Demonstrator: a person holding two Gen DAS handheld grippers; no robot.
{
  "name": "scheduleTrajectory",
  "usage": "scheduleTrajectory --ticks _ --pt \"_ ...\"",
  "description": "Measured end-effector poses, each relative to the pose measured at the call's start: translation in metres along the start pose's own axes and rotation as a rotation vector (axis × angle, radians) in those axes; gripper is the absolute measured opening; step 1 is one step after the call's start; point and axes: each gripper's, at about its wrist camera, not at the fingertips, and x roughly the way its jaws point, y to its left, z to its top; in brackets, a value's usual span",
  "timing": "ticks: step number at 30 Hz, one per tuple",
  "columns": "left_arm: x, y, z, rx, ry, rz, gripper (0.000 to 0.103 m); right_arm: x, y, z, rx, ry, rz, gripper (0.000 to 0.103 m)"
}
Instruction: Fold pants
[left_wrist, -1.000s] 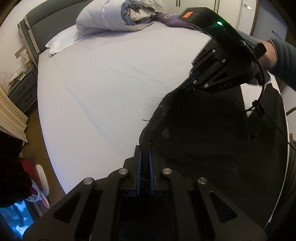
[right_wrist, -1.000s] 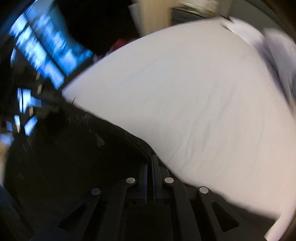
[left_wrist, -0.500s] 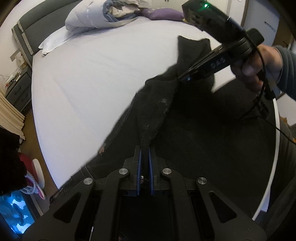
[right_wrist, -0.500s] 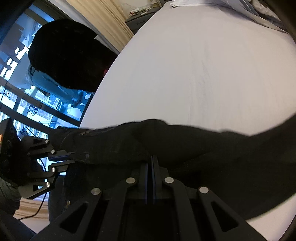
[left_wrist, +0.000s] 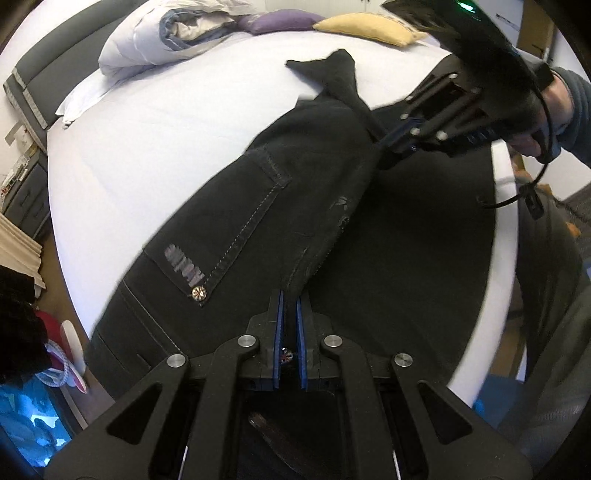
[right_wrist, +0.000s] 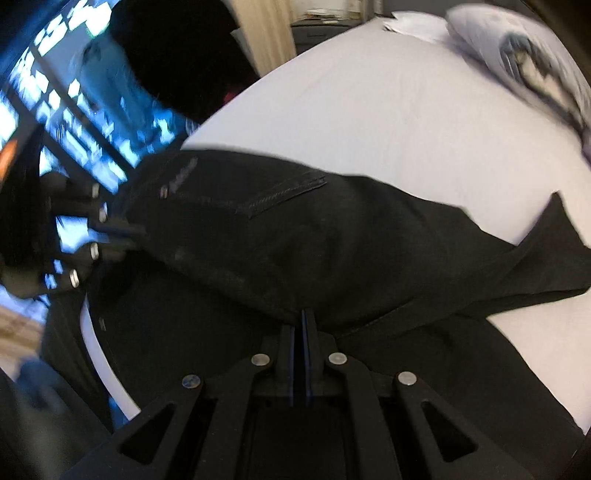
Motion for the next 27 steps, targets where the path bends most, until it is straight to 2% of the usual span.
scheduleTrajectory --ticks 6,8,11,12,16,21,27 --pt "-0.005 -0.042 -0.032 0.028 0.041 0.003 0.005 0.003 0.055 -0.049 -0.083 -0.001 -0.082 0.004" --pt "-0.010 -0.048 -0.038 0.030 0.039 0.007 0.005 0.004 0.070 -0.050 -0.086 -0.009 -0.093 0.004" --pt "-0.016 -0.056 -0.038 0.030 0.033 0.014 0.005 -0.004 0.080 -0.061 -0.102 -0.023 -0.114 0.004" --pt "-0.018 -0.059 -0.039 0.034 0.033 0.016 0.005 -0.009 0.078 -0.074 -0.109 -0.026 -0.122 0.004" --pt "-0.013 -0.072 -0.038 0.055 0.036 0.007 0.005 -0.013 0.083 -0.089 -0.149 -0.008 -0.170 0.004" --pt "-0.022 -0.070 -0.038 0.053 0.040 -0.005 0.005 -0.012 0.083 -0.102 -0.117 -0.007 -0.160 0.005" --pt "-0.025 -0.074 -0.045 0.053 0.029 0.001 0.005 -0.018 0.090 -0.100 -0.109 -0.021 -0.180 0.004"
